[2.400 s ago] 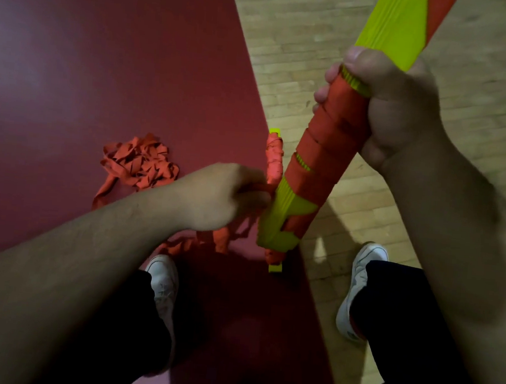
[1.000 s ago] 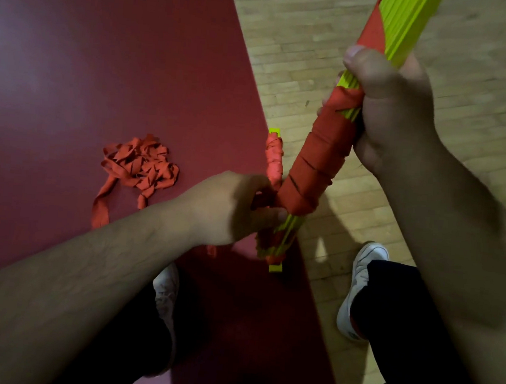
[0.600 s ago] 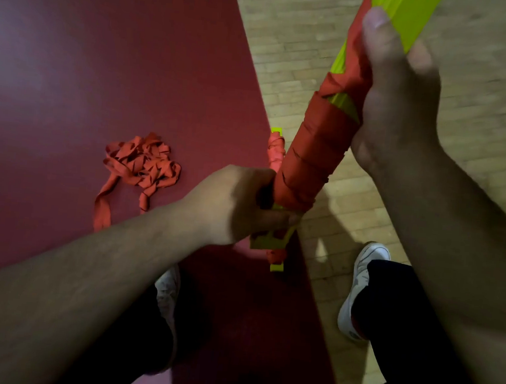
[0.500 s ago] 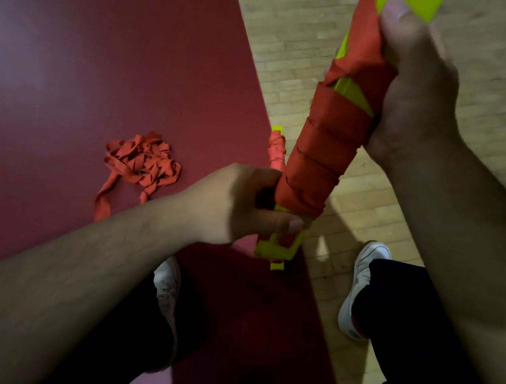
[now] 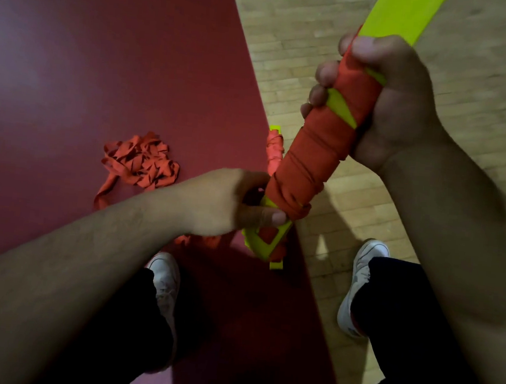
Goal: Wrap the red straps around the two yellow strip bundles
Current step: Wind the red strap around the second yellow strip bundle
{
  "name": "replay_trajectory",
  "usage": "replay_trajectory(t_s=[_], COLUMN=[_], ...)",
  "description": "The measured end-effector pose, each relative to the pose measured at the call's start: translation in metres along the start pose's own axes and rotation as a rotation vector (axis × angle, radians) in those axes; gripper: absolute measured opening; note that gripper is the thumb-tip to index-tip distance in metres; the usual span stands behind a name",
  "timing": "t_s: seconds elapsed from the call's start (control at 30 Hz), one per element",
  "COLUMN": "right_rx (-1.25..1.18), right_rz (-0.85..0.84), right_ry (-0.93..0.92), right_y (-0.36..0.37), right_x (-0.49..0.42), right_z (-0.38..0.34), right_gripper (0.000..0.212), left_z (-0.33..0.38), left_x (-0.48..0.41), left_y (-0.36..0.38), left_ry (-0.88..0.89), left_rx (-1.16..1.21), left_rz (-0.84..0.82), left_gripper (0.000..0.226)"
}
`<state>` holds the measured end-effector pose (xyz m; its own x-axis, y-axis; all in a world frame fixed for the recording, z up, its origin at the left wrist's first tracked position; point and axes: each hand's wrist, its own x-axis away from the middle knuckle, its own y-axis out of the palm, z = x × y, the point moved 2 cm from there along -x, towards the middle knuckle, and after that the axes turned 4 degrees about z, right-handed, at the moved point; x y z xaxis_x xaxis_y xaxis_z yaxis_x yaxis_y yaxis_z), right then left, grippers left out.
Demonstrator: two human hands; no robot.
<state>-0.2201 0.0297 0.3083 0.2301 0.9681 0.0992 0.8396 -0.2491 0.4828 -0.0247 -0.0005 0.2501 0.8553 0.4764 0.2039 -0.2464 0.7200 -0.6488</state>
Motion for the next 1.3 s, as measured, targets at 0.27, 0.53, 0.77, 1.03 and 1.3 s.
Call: replay_trajectory(t_s=[0.27,0.53,0.77,1.03,1.3], right_rx=[0.243,0.210,-0.051,-0.040,-0.047], right_rz=[0.544,0.369,0.003,-0.057,0.064], right_ry=[-0.216,-0.258,-0.143,-0.032,-0.125], right_y=[0.004,0.013,0.009,0.012,0.003], right_x=[-0.001,-0.003,0.000,0.002,-0.004], right_z=[0.006,0.011,0.004,0.006,-0.001], right_gripper=[0.027,0.026,0.060,0.026,0.021], left_z=[0.002,-0.001,0.005,0.007,-0.007], left_x=[0.000,-0.002,0.001,0.001,0.001], left_y=[0.009,0.003,-0.003,0.005,-0.019], left_ry=[-0.081,-0.147,0.092,0.019,-0.071], left_rx=[-0.234,-0.337,0.083,0.201,0.091], left_rz=[0.220,0.369,0.087,-0.118,-0.081], left_gripper=[0.055,0.045,0.032,0.041,0.056])
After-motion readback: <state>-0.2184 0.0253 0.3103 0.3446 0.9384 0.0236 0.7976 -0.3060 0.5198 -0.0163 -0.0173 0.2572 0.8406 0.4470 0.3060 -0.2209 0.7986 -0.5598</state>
